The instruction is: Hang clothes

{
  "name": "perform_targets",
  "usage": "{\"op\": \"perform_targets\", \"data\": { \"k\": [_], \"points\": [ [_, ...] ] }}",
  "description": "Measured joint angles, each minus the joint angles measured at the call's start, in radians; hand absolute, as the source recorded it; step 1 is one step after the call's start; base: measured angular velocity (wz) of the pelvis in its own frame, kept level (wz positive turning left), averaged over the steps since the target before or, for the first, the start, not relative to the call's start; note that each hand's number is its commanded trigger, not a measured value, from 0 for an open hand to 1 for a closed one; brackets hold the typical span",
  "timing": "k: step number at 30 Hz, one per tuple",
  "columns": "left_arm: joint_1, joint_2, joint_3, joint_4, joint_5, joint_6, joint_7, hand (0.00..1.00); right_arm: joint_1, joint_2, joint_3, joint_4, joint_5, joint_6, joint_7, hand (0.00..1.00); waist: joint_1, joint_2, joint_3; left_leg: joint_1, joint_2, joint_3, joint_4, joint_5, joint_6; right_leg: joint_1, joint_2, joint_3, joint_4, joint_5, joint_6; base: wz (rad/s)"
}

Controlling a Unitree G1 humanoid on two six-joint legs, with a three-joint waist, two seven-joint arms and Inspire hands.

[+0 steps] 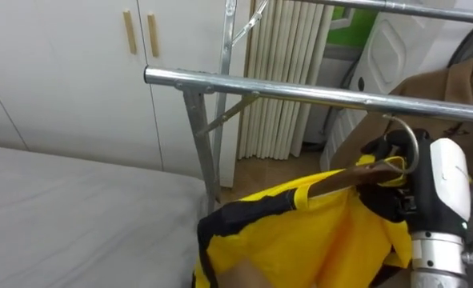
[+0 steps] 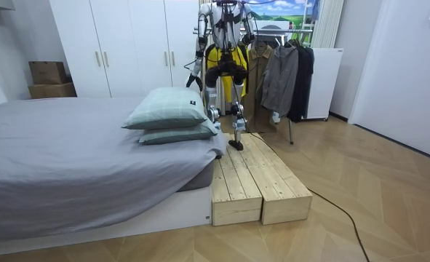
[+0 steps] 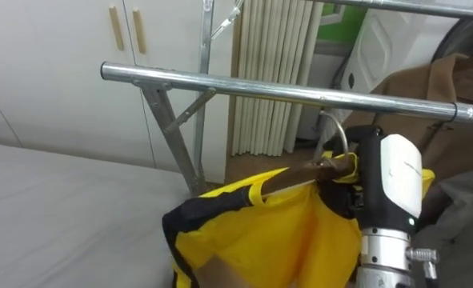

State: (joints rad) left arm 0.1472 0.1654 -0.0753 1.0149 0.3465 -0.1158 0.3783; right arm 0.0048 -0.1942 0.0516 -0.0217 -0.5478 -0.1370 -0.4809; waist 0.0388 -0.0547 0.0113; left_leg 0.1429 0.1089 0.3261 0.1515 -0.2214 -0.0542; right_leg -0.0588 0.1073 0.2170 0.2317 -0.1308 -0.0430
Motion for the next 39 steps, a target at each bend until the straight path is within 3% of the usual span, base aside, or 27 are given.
{"op": "perform_targets", "data": {
  "k": [7,19,24,29,33,39],
  "points": [
    [-0.002,0.001,0.000,-0.002,-0.001,-0.001,-0.016,0.00,-0.037,-0.013,0.004,0.000,0.169,-0.005,0.057,1.00,0.021,0.002,0.0003,-0.001,0.002,0.000,-0.001,0.000,0.000,0.006,0.000,0.000,-0.011,0.008,-0.001,0.00],
    [-0.002,0.003,0.000,-0.002,0.000,-0.004,-0.039,0.00,-0.037,-0.020,0.006,0.000,0.255,-0.005,0.150,1.00,0.024,-0.006,-0.0058,-0.008,0.002,-0.005,-0.001,0.000,0.000,0.001,-0.002,-0.006,-0.014,0.008,-0.001,0.00],
    [-0.002,0.002,0.001,-0.003,0.041,0.001,-0.039,0.00,-0.045,-0.027,0.005,0.011,0.358,0.001,0.197,1.00,0.023,-0.010,-0.0082,-0.008,0.002,-0.015,-0.001,0.000,0.000,0.003,-0.007,-0.038,-0.013,0.009,-0.002,0.04],
    [-0.004,0.002,0.017,-0.004,0.042,0.002,-0.043,0.00,-0.068,-0.028,0.004,0.051,0.394,0.012,0.246,1.00,0.023,-0.016,-0.0066,-0.008,0.002,-0.016,-0.001,0.000,0.000,0.003,-0.008,-0.043,-0.012,0.009,-0.002,0.03],
    [-0.019,0.001,0.038,-0.005,0.041,0.005,-0.058,0.00,-0.081,-0.039,0.003,0.077,0.439,0.037,0.277,1.00,0.026,-0.028,-0.0002,-0.009,0.001,-0.030,-0.001,0.000,-0.001,0.006,-0.013,-0.058,-0.015,0.009,-0.002,0.10],
    [-0.023,-0.002,0.039,-0.005,0.040,0.011,-0.058,0.00,-0.144,-0.040,0.002,0.175,0.512,0.055,0.289,1.00,0.028,-0.036,-0.0024,-0.013,0.000,-0.040,-0.001,0.000,-0.001,0.011,-0.020,-0.089,-0.019,0.009,-0.002,0.05]
  ]
}}
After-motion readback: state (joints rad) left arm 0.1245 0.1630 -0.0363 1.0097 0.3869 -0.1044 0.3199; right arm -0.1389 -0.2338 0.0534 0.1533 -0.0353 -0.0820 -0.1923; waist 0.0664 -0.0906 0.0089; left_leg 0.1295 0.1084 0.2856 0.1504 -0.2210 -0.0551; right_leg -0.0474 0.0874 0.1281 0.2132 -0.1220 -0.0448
